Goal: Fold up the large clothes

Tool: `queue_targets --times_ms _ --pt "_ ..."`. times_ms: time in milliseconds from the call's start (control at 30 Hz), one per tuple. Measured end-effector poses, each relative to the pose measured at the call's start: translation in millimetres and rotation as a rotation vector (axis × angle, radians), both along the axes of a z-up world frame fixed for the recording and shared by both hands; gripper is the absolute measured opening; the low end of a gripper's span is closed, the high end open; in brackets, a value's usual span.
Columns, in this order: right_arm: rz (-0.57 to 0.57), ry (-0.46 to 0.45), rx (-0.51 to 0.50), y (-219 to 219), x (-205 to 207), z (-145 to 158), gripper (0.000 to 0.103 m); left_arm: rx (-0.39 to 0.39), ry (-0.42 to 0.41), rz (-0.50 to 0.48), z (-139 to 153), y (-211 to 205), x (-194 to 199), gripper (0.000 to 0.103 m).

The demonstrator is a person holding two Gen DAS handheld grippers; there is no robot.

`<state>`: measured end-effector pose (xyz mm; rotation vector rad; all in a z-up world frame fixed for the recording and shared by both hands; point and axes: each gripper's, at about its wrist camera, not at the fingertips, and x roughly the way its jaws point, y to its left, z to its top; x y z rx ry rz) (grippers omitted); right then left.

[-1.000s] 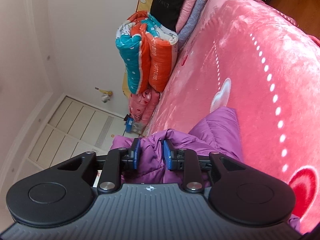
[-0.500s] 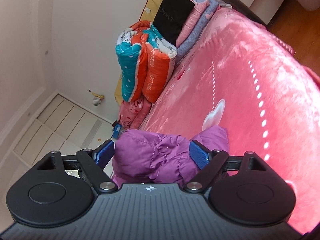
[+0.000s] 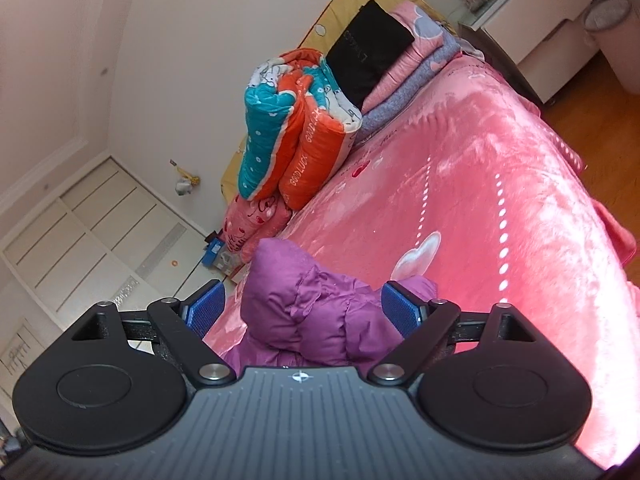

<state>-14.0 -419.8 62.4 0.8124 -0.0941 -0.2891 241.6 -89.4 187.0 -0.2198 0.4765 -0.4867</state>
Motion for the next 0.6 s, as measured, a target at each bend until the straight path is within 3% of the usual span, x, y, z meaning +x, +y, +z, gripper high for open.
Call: queue_targets --times_ms 167,300,467,600 --pt "0.006 0.018 0.001 9.7 -13.9 -1.2 0.103 0.019 -0.007 -0.018 -22.4 14.1 -52.9 0.1" --pt "0.002 0.049 0.001 24.8 -25.7 -0.3 0.103 0.014 0.098 -0.006 -63.6 29.6 -83.9 0.1" --pt "0.016 0.131 0.022 59.4 -45.9 -15.6 0.103 -0.128 0.271 0.056 -117.2 52.1 -103.3 0.097" --pt "0.067 0.144 0.138 85.0 -64.1 -43.6 0.103 -0.268 0.36 0.078 -143.2 58.6 -110.0 0.097"
